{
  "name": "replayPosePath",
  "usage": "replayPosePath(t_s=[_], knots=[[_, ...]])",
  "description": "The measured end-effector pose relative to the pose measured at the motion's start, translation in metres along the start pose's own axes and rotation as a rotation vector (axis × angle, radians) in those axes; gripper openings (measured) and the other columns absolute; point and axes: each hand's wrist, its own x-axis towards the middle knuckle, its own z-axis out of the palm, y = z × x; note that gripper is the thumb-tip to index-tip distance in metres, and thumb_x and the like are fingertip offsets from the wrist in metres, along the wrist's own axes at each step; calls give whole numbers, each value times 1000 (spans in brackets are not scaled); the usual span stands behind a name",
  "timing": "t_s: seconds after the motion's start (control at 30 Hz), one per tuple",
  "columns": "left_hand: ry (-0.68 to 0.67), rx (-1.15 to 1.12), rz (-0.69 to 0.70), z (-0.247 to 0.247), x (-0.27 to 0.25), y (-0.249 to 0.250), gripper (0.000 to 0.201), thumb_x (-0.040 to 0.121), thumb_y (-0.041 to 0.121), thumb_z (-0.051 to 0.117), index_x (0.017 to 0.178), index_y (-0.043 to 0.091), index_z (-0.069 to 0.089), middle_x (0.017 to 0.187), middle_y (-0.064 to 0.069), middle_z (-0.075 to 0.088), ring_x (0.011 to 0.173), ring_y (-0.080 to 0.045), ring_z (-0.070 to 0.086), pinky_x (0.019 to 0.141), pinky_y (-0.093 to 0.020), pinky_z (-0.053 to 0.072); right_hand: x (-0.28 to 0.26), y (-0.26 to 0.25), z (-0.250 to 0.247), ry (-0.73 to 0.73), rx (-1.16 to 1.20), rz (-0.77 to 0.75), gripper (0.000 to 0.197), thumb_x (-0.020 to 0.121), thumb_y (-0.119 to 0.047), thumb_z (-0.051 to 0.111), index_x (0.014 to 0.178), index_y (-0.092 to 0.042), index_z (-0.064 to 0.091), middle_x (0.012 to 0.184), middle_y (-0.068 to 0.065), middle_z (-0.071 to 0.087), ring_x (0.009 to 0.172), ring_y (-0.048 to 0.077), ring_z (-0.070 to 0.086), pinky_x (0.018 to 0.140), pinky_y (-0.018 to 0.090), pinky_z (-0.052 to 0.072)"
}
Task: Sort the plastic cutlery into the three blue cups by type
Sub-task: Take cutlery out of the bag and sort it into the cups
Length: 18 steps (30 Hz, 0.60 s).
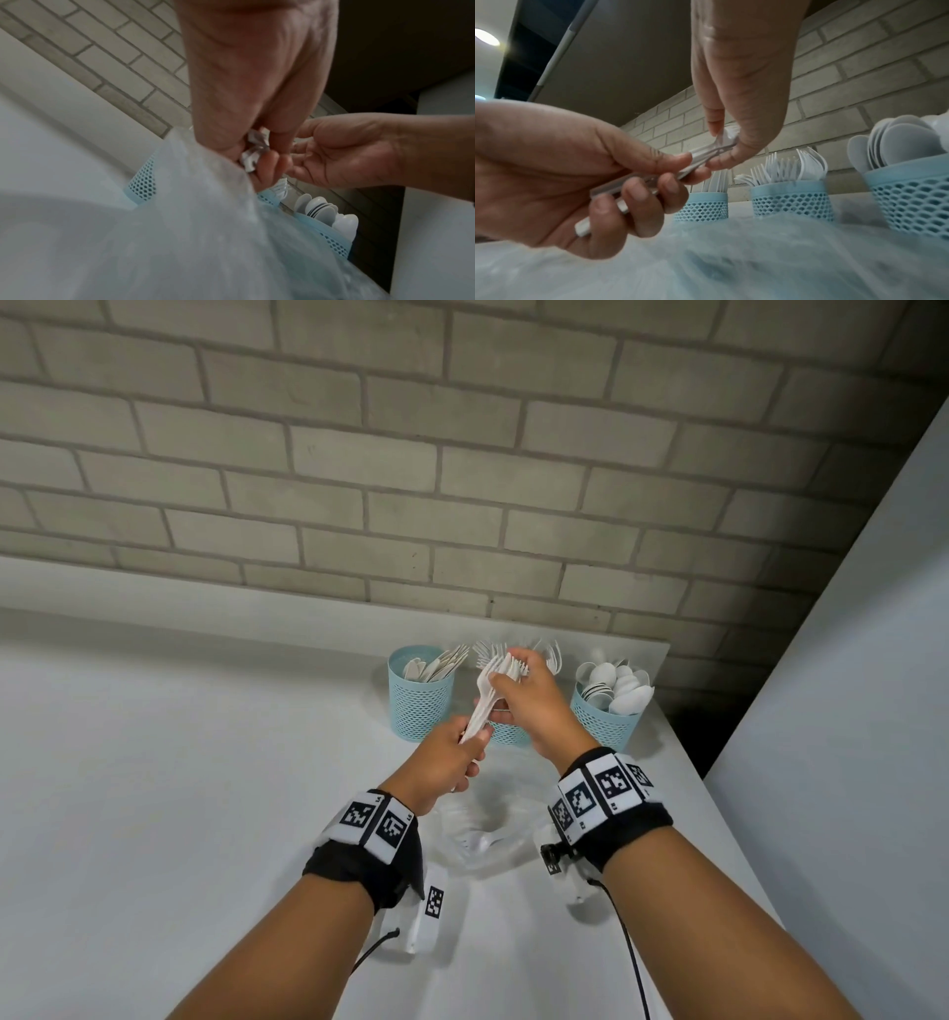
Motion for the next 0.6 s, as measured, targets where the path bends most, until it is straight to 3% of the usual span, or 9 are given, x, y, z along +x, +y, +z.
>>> replayPosePath(t_s=[0.13,0.2,0.3,0.37,0.5,0.6], knots=[[13,-60,-20,0,-2,4,37,98,45,34,108,14,53,75,1,39,55,-8,31,45,-16,24,0,0,-2,-40,99,42,38,96,-3,44,130,-17,38,121,19,58,81,20,65,65,27,56],[24,-100,-30,-1,-3,6,42,97,50,30,102,16,54,72,2,38,54,-7,30,43,-14,22,0,-1,-4,-72,183,80,40,96,1,40,133,-15,37,109,17,60,79,20,64,64,28,55],[53,-112,-48,-2,-3,6,37,98,45,34,94,16,56,69,2,38,52,-7,31,41,-14,23,-1,-2,-6,-99,347,136,40,97,3,34,133,-13,39,100,15,61,95,31,62,82,38,54],[67,-106,-58,-2,-2,5,34,98,43,37,89,15,55,66,2,38,51,-7,32,41,-14,24,-2,-2,-7,-100,412,151,34,100,-1,31,131,-11,40,101,17,61,99,34,60,85,39,52],[49,-87,-61,-1,-1,3,34,95,45,43,82,15,54,62,3,37,47,-6,35,39,-13,25,-5,-2,-3,-117,505,182,28,102,-10,31,129,-9,37,100,18,59,84,30,64,75,36,56],[33,-73,-77,0,-1,2,36,94,46,44,77,15,51,58,4,37,43,-5,38,43,-15,26,-5,3,-2,-139,572,220,22,103,-15,31,123,-10,39,98,20,60,82,28,65,67,32,58]])
